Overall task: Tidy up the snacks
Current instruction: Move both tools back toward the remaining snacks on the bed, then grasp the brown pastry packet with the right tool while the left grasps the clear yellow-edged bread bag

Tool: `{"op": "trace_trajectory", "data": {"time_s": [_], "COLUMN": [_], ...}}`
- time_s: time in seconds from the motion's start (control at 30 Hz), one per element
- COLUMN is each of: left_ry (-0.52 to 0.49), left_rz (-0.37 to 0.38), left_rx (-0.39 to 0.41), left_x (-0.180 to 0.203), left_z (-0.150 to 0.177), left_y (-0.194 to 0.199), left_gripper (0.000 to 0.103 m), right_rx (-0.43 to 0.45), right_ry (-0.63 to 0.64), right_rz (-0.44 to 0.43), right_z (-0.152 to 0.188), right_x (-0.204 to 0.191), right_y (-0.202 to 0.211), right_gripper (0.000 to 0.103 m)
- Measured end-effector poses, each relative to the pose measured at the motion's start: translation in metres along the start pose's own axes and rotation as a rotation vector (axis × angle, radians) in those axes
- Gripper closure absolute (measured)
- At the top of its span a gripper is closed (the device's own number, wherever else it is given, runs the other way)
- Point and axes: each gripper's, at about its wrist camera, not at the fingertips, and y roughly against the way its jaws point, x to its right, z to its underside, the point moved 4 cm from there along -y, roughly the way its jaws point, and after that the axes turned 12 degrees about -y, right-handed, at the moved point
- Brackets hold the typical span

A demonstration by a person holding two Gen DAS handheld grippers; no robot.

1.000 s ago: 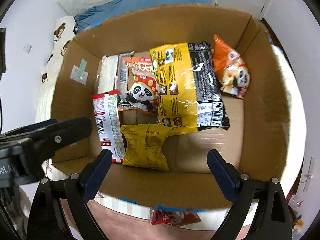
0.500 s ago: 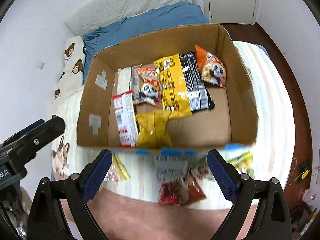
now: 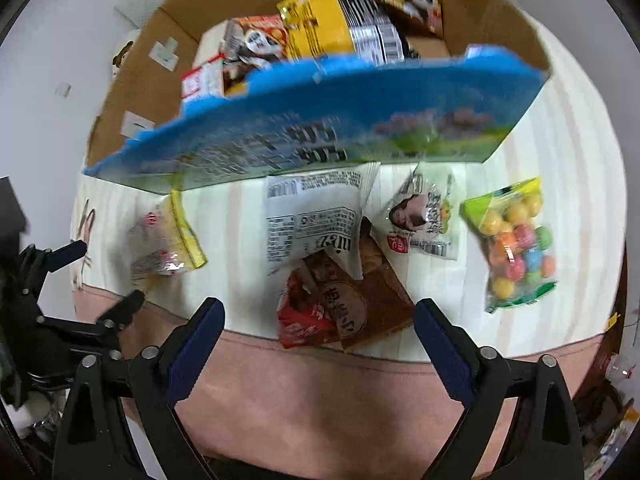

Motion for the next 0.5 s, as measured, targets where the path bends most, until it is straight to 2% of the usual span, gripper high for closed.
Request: {"op": "trace_trajectory", "data": {"time_s": [0.03,0.1,0.23,0.3,0.37,0.4,0.43,0.47,0.5], "left_ry": [-0.040,-0.112,-0.247,-0.298,-0.288,-0.259,-0.230,-0.186,-0.120], "left_rz": [-0.014,-0.043,-0.085,-0.063,-0.025,0.011,0.036,0.064,0.110], "left_rx": [-0.013,-0.045,-0.079,-0.095,-0.089,-0.074,-0.073,-0.074,-0.074], "left_x": [0.004,0.009,0.019,0.026,0.029,0.029,0.030,0.030,0.028], "left_z": [-0.004,-0.013,-0.032,-0.039,-0.042,-0.044,-0.044,-0.044,-0.042], "left_y": [-0.007,-0.020,-0.042,-0.054,-0.058,-0.058,-0.057,-0.056,-0.056], "left_gripper": [0.003,0.003,0.003,0.003,0.005,0.015,0.019,0.024,0.024], "right_rx": [-0.003,-0.021,-0.047,-0.061,-0.069,-0.069,-0.064,-0.048,-0.033], "right_ry": [0.003,0.009,0.035,0.052,0.065,0.069,0.074,0.081,0.085], "right_rz": [0.013,0.043,0.101,0.130,0.160,0.166,0.172,0.189,0.197], "right_z": [0.000,-0.001,-0.001,-0.002,-0.002,-0.001,-0.001,0.002,0.004], "right_x": [0.002,0.007,0.012,0.014,0.016,0.017,0.017,0.016,0.016], "right_y": [-0.006,-0.020,-0.044,-0.054,-0.064,-0.067,-0.070,-0.071,-0.071], "right_gripper": [0.017,0.023,0.024,0.024,0.024,0.024,0.026,0.030,0.032]}}
